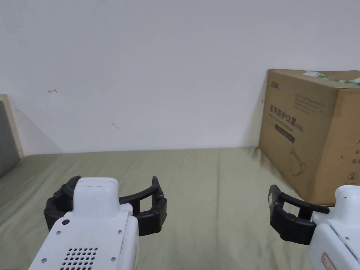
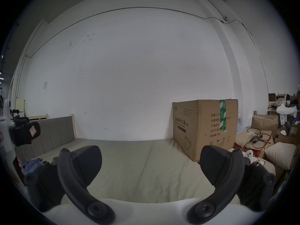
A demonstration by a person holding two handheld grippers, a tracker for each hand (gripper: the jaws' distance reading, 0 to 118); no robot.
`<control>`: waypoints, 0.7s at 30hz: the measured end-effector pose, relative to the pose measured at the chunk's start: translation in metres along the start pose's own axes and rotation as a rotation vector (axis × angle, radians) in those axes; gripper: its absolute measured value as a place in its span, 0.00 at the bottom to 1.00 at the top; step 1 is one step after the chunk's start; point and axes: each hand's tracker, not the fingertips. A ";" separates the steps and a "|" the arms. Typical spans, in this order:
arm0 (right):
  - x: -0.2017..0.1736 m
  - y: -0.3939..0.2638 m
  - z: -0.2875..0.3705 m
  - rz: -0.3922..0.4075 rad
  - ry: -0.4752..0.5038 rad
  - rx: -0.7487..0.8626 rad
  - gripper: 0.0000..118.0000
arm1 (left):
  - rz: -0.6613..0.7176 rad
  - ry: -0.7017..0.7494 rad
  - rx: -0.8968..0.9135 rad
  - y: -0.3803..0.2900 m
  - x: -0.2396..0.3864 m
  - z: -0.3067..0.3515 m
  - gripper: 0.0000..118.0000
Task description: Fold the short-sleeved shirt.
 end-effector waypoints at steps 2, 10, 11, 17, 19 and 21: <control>0.000 0.001 0.000 -0.001 -0.004 -0.001 1.00 | 0.029 -0.012 -0.008 0.001 -0.001 -0.001 1.00; -0.002 0.002 0.000 0.033 -0.015 0.018 1.00 | 0.010 -0.020 -0.038 0.001 0.002 -0.005 1.00; -0.002 0.002 0.000 0.038 -0.012 0.019 1.00 | 0.008 -0.020 -0.036 0.000 0.002 -0.006 1.00; -0.005 0.003 0.001 0.057 -0.011 0.031 1.00 | 0.026 -0.037 -0.039 0.001 0.005 -0.006 1.00; -0.005 0.003 0.001 0.049 -0.016 0.036 1.00 | 0.024 -0.031 -0.036 0.002 0.005 -0.007 1.00; -0.004 0.003 0.000 0.044 -0.022 0.034 1.00 | 0.024 -0.026 -0.033 0.003 0.005 -0.007 1.00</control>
